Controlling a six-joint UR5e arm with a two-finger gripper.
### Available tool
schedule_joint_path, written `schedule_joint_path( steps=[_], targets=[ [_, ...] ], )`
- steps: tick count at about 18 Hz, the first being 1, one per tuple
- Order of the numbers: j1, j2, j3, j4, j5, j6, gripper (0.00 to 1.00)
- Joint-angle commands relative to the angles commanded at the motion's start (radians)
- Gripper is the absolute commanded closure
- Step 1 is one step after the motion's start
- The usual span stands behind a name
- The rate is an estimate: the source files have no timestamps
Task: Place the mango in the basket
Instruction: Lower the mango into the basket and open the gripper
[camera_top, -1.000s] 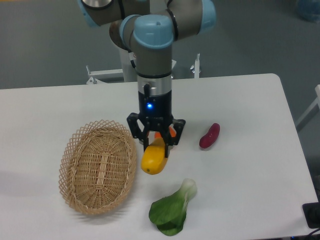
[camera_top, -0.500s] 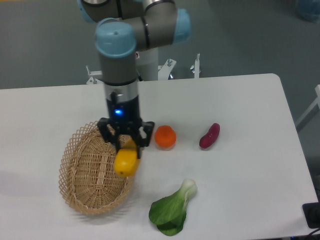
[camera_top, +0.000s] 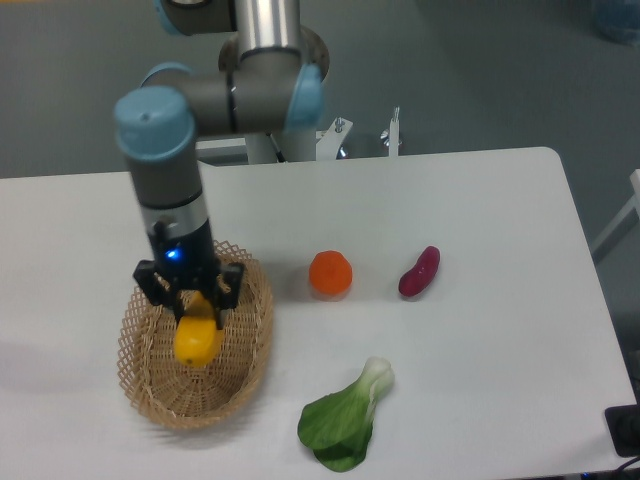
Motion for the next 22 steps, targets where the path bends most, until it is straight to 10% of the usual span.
schedule_joint_path(
  steps=[22],
  targets=[
    [-0.066,-0.068,-0.037,0.0,0.063,0.034,0.33]
  ],
)
